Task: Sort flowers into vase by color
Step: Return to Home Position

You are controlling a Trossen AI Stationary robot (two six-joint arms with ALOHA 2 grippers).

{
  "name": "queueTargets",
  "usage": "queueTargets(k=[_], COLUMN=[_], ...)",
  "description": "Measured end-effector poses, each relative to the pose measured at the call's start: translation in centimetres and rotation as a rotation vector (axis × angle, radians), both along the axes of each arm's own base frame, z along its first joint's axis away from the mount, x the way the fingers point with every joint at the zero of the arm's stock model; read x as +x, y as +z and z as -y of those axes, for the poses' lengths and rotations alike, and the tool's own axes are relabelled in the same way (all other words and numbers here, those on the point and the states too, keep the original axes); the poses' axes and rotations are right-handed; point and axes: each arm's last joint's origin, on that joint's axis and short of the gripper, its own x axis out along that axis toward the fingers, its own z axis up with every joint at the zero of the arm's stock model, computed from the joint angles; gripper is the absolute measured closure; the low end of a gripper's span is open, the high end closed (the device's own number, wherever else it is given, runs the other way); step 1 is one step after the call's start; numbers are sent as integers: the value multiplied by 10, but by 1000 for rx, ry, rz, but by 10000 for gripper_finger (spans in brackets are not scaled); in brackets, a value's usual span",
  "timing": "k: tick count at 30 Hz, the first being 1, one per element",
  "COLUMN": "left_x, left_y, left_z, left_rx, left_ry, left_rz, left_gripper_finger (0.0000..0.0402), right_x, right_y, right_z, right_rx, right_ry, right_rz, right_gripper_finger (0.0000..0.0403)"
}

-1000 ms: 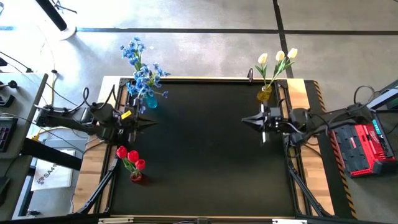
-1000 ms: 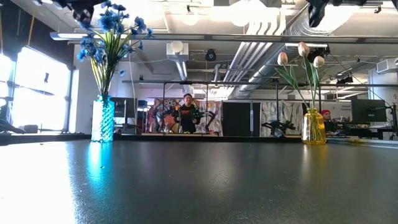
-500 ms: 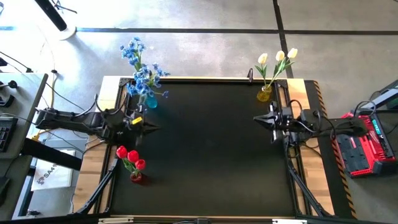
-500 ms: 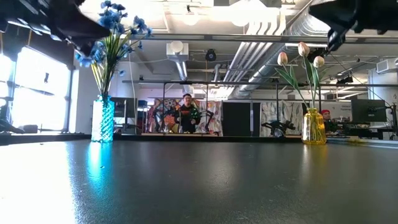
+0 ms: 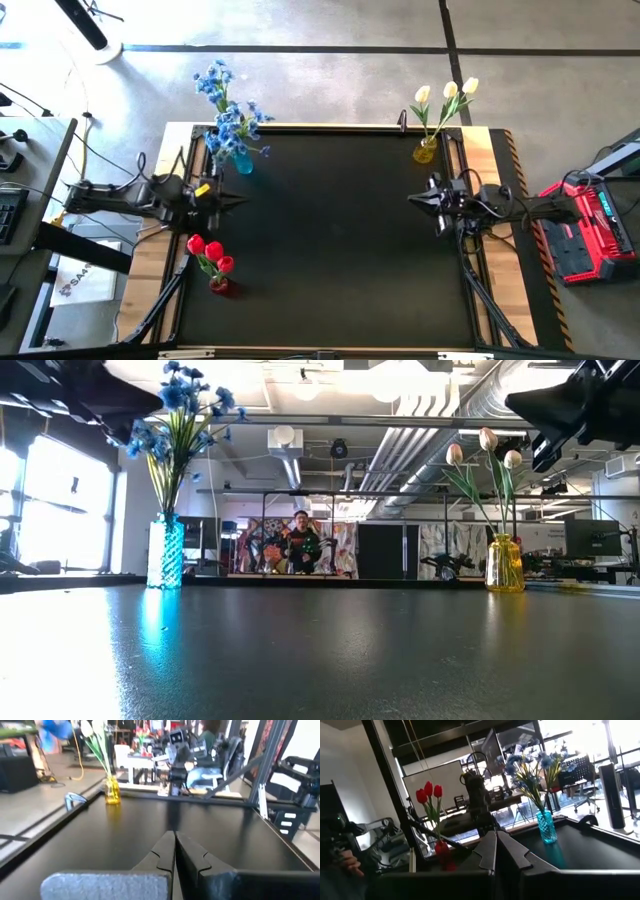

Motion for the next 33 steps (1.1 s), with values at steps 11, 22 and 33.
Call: queueTargets(k=[11,22,33], left_x=[-20,-12,-5], left_y=[4,-32,-60], left_z=[-2,1,2], left_rx=[31,-35,-2], left_ry=[1,-56,-77], left_rz=[71,164,163], left_gripper_finger=[401,401,402], right_x=[-2,-2,-2], right_y=[-4,-4,-6], right_z=[0,0,0], right_rx=[-2,2,28], right_ry=[0,1,6], right_rz=[-40,-40,-59], right_gripper_finger=[403,403,403])
